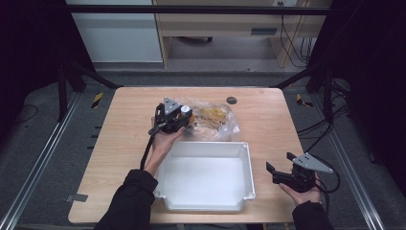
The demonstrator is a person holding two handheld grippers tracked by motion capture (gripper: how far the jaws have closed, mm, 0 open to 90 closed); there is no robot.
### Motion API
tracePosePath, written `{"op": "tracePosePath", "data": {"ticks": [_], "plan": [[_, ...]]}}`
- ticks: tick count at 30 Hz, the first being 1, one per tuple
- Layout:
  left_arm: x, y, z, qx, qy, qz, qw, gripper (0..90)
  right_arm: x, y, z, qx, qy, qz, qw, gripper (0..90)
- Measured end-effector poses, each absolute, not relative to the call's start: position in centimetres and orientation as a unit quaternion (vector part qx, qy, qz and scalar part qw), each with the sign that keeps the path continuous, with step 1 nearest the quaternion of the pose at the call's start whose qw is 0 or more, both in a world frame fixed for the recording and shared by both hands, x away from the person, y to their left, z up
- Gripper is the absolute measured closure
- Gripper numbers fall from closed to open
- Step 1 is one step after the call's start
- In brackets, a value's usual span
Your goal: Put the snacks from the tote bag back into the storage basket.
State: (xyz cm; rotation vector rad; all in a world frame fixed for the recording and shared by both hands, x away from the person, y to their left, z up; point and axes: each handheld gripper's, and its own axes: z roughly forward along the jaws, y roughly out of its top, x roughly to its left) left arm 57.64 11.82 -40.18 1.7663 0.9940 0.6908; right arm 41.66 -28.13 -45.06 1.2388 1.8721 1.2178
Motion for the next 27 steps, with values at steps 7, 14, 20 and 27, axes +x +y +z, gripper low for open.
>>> {"op": "tracePosePath", "data": {"ticks": [7, 14, 20, 27], "plan": [[57.6, 11.6, -40.1, 0.722, 0.413, 0.286, 0.476, 58.8, 41.7, -28.1, -45.1, 0.465, 0.702, 0.456, 0.289, 13.0], [57.7, 11.6, -40.0, 0.721, 0.418, 0.282, 0.476, 59.0, 41.7, -28.1, -45.1, 0.466, 0.701, 0.456, 0.288, 13.1], [57.7, 11.8, -39.7, 0.720, 0.424, 0.278, 0.474, 59.0, 41.7, -28.1, -45.1, 0.466, 0.701, 0.456, 0.288, 13.1], [57.4, 12.2, -37.9, 0.714, 0.416, 0.292, 0.481, 59.1, 41.7, -28.1, -45.0, 0.467, 0.701, 0.456, 0.287, 13.1]]}}
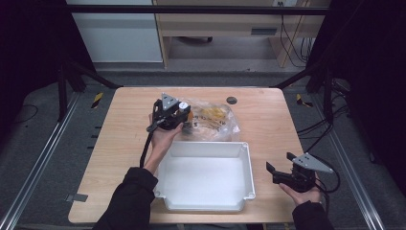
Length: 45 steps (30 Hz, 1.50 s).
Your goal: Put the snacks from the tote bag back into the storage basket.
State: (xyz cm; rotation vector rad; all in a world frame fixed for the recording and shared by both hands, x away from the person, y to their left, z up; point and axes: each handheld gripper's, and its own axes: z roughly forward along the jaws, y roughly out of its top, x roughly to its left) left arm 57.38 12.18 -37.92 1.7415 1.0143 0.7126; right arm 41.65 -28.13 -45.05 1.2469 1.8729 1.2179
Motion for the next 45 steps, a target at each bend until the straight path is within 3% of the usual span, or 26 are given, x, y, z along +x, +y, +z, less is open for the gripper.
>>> {"op": "tracePosePath", "data": {"ticks": [45], "plan": [[53.9, 13.8, -30.4, 0.668, 0.398, 0.320, 0.541, 59.1, 41.6, -28.1, -45.0, 0.466, 0.701, 0.457, 0.288, 13.2]]}}
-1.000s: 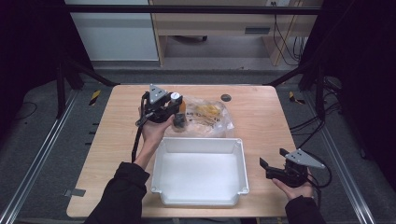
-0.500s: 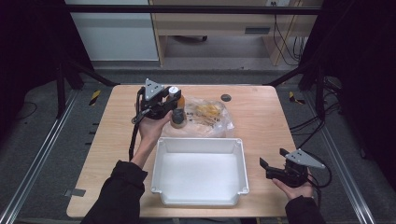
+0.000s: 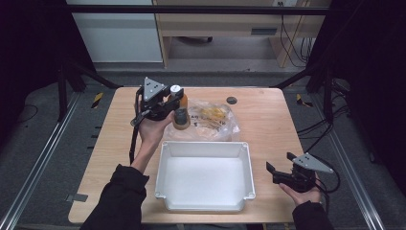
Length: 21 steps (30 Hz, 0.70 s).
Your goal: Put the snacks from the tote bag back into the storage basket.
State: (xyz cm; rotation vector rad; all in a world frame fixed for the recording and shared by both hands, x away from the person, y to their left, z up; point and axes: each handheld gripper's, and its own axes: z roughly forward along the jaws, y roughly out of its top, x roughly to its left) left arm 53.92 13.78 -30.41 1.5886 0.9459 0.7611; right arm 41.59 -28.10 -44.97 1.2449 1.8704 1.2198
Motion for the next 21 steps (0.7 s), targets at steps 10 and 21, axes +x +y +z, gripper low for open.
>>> {"op": "tracePosePath", "data": {"ticks": [10, 21], "plan": [[52.9, 13.7, -29.6, 0.666, 0.395, 0.320, 0.546, 59.1, 41.6, -28.1, -45.0, 0.465, 0.701, 0.456, 0.290, 13.2], [51.9, 13.4, -28.3, 0.663, 0.383, 0.325, 0.555, 59.1, 41.6, -28.1, -44.9, 0.465, 0.701, 0.456, 0.291, 13.2]]}}
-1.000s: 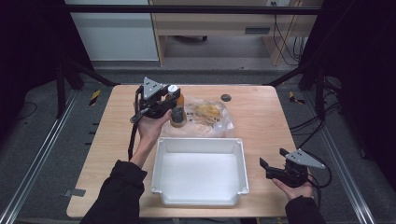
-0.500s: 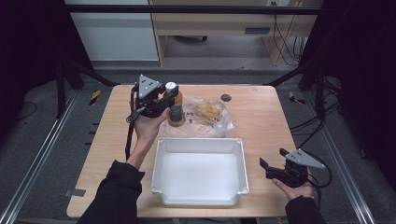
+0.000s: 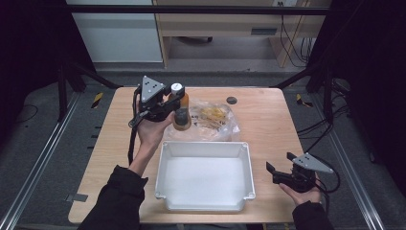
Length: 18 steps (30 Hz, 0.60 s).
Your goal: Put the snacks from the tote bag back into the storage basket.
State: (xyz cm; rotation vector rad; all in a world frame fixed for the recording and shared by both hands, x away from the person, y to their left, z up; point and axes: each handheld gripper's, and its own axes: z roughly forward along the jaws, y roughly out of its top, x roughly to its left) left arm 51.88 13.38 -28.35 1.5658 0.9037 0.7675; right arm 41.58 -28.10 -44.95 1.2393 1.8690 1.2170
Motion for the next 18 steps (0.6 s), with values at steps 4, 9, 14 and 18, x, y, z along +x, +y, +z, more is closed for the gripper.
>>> {"op": "tracePosePath", "data": {"ticks": [4, 9, 14, 18], "plan": [[51.4, 13.5, -27.9, 0.661, 0.380, 0.327, 0.559, 59.1, 41.5, -28.1, -44.9, 0.465, 0.701, 0.457, 0.290, 13.2], [50.7, 13.7, -27.8, 0.661, 0.380, 0.325, 0.559, 59.1, 41.5, -28.1, -44.9, 0.465, 0.701, 0.457, 0.290, 13.2], [50.2, 13.7, -27.9, 0.662, 0.380, 0.325, 0.558, 59.1, 41.5, -28.1, -44.9, 0.465, 0.701, 0.457, 0.290, 13.2], [49.4, 13.9, -28.3, 0.661, 0.380, 0.324, 0.560, 59.1, 41.5, -28.0, -44.9, 0.465, 0.701, 0.457, 0.290, 13.2]]}}
